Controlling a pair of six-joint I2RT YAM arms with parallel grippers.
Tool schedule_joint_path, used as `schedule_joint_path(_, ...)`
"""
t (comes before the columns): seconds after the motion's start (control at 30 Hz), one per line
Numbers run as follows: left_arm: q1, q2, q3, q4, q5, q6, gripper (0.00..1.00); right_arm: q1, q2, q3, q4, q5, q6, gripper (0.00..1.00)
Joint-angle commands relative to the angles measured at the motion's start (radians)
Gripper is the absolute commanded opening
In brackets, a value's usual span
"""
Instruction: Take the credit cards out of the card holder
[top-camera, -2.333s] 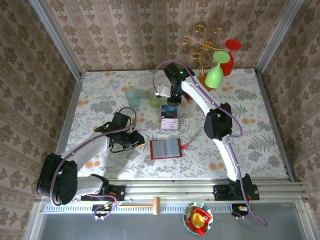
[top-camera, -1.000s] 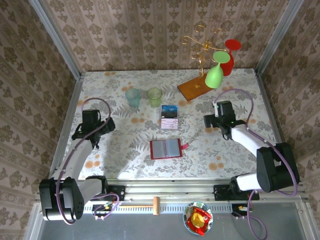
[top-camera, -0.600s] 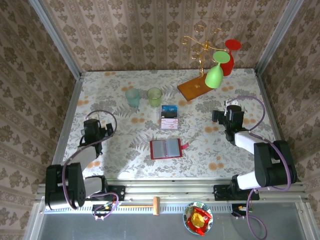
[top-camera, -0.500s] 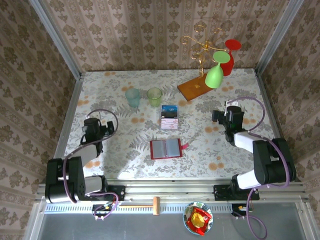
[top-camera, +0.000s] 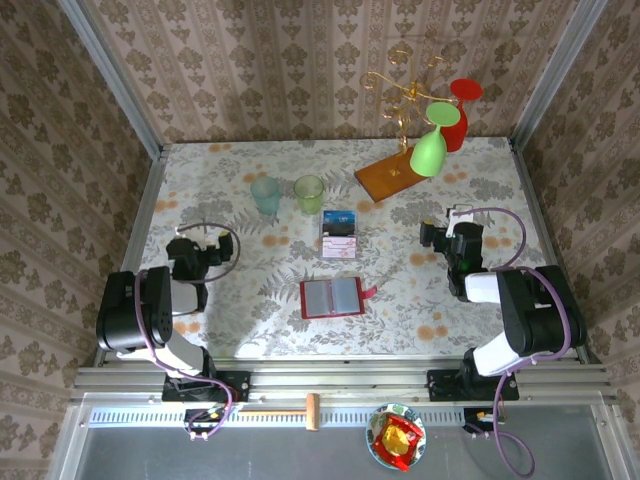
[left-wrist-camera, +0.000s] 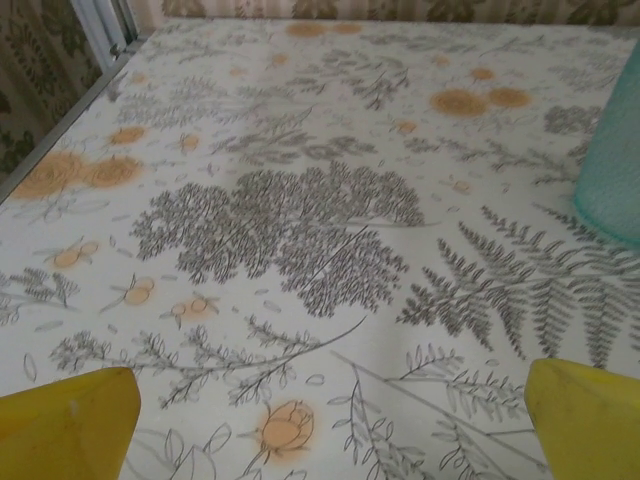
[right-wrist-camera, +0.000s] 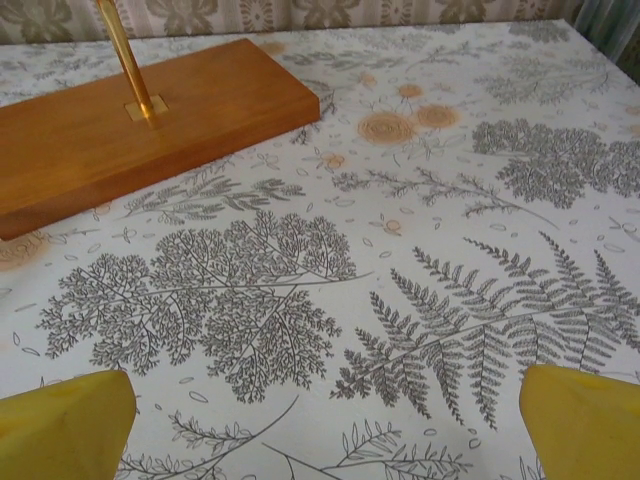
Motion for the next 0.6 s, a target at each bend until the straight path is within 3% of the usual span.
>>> schedule_joint_path(0.0, -0.012, -0.001, 0.050, 0.005, 0.045, 0.047, 1.00, 0.000, 0.005, -0.002, 0.057, -0.009, -0.008, 1.00)
schedule_joint_path(0.13, -0.086, -0.004, 0.089, -0.078, -0.081, 0.101, 1.00, 0.000, 0.004, -0.002, 0.054, -0.013, -0.009, 1.00)
schedule_joint_path(0.57, -0.087, -0.005, 0.090, -0.083, -0.091, 0.100, 1.00, 0.002, 0.006, 0.000, 0.051, -0.013, -0.011, 1.00)
